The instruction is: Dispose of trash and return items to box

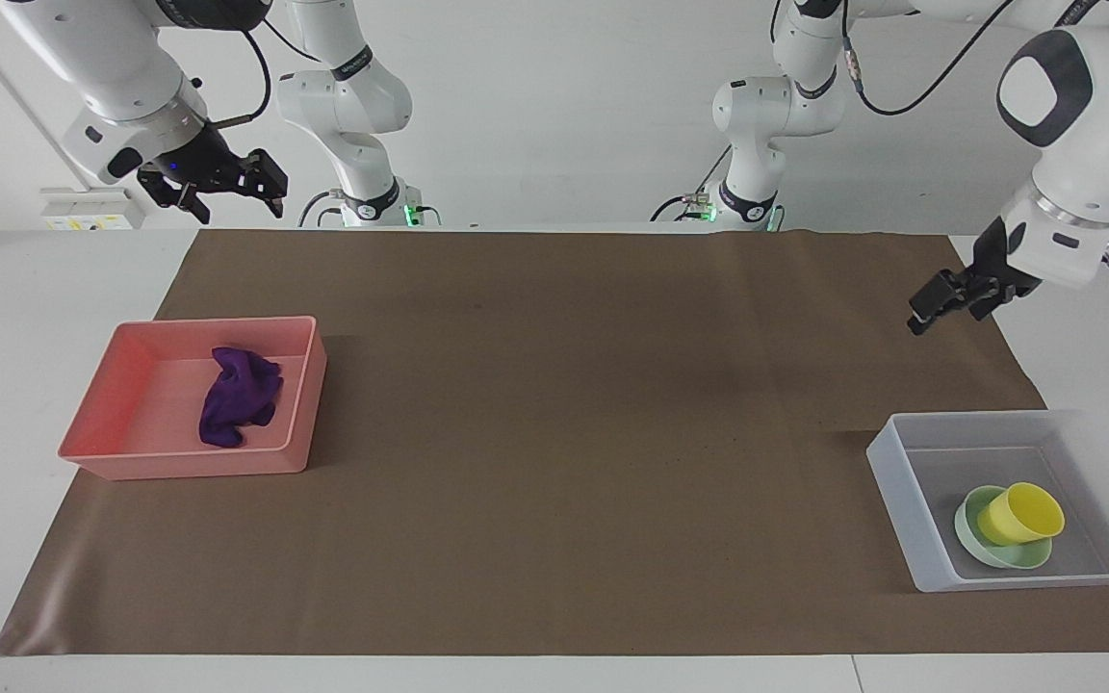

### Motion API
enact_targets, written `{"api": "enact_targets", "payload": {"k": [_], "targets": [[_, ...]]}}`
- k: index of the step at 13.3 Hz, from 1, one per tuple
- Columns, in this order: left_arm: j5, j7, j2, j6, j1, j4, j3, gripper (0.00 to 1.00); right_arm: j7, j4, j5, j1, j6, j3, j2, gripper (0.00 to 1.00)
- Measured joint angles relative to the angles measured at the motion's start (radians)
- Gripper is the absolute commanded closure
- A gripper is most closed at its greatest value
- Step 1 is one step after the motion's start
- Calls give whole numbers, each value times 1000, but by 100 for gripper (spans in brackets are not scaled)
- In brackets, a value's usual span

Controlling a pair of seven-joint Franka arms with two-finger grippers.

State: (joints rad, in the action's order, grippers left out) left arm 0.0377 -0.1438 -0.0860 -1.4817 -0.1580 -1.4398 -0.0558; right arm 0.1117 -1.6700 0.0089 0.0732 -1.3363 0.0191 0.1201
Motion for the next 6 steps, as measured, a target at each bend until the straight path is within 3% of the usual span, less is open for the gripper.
{"api": "enact_targets", "payload": {"k": [3,6], "targets": [[-37,82,67,49,-17,-27,-1,0,0,-2,-1,0,-6,0,0,0],[-58,122,67,18,-15,-39,-12,0,0,-3,-2,0,-6,0,0,0]]}}
